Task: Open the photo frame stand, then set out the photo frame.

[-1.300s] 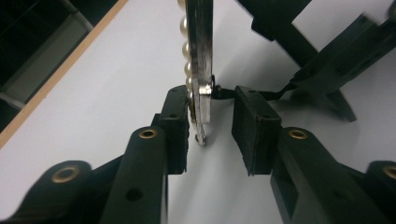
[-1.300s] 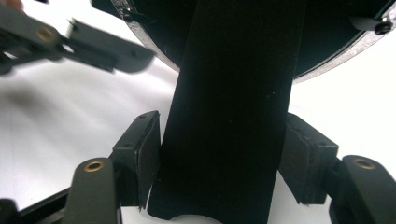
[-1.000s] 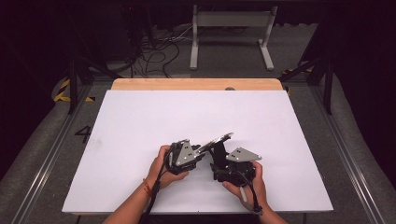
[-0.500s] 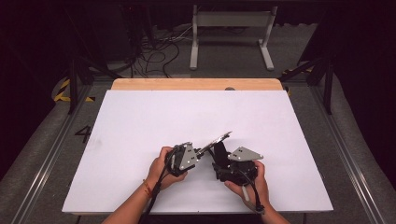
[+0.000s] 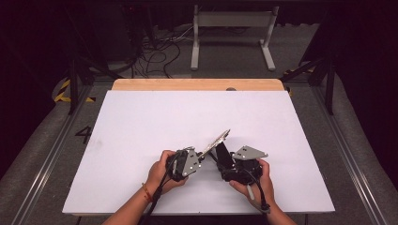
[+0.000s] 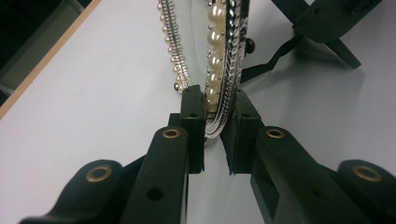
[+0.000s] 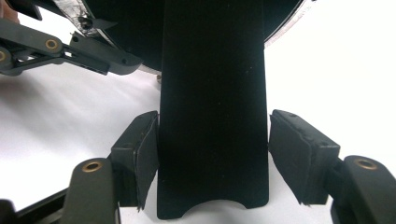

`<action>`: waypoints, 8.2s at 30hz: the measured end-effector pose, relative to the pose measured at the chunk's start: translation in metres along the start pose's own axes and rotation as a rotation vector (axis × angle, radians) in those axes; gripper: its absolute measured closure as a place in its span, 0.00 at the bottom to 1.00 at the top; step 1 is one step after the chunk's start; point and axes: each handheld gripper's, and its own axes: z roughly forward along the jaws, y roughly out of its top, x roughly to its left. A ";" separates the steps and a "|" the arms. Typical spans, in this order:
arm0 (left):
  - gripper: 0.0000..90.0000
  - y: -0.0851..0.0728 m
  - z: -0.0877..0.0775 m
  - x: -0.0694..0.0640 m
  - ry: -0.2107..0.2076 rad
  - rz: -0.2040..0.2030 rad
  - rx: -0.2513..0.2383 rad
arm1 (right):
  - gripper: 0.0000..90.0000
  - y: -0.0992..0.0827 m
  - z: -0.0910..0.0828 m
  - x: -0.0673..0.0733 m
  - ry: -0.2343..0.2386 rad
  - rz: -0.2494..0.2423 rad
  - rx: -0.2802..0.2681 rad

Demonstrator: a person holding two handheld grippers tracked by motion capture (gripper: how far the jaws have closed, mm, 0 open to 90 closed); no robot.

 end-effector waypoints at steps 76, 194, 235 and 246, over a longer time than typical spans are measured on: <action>0.84 0.004 -0.001 -0.007 -0.049 0.024 -0.007 | 0.34 -0.016 -0.004 -0.001 -0.065 0.015 -0.049; 0.30 -0.012 -0.002 0.041 -0.195 -0.270 -0.099 | 0.54 -0.015 0.014 -0.032 -0.051 -0.107 -0.059; 0.16 -0.011 0.021 0.045 -0.216 -0.268 -0.037 | 0.54 -0.024 0.018 -0.036 -0.018 -0.122 -0.004; 0.16 -0.001 0.029 0.040 -0.238 -0.231 -0.055 | 0.45 -0.026 0.013 -0.033 -0.030 -0.111 -0.006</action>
